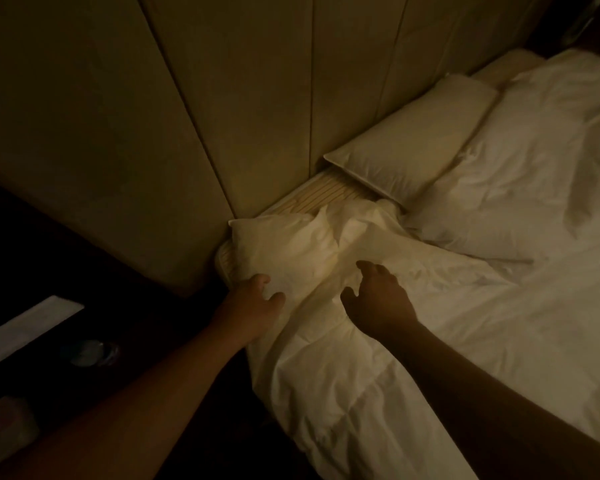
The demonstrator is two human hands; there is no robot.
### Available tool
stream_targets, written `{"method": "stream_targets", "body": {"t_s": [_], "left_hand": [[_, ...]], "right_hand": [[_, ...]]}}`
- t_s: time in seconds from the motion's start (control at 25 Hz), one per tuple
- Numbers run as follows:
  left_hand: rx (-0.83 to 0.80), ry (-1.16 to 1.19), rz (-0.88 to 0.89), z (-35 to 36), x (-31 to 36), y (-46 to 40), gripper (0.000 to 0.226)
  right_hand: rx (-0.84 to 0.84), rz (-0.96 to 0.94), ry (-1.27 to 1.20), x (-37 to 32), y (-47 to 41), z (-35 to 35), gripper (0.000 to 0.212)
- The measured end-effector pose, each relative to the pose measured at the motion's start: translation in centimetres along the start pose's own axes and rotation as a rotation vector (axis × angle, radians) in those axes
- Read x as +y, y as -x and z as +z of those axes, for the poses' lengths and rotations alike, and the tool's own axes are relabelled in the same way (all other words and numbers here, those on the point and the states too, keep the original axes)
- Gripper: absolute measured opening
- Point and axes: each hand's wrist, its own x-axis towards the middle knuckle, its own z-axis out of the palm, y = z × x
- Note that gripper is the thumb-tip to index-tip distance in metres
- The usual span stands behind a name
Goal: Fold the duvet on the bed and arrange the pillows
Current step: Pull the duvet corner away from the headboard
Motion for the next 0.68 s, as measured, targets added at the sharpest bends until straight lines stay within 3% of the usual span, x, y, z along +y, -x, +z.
{"method": "stream_targets", "body": {"t_s": [0.2,0.32,0.44,0.56,0.68], "left_hand": [[-0.010,-0.025,0.010,2.3,-1.9,-9.6,0.067],[0.074,-0.104,0.052,4.9,-3.0,-14.5,0.079],[0.153,-0.182,0.074,7.8,-3.9,-18.4,0.095],[0.157,-0.190,0.101,10.5,-5.6,-21.3,0.107],[0.244,-0.173,0.128,12.5,-7.9,-22.6,0.106]], "right_hand": [[0.028,0.110,-0.003,0.7,-7.2,6.4,0.062],[0.044,0.149,0.036,1.9,-11.1,10.7,0.064],[0.103,0.155,0.144,3.5,-15.3,14.4,0.076],[0.104,0.284,0.109,4.7,-19.1,17.5,0.089],[0.039,0.400,0.123,5.6,-21.1,20.3,0.101]]}}
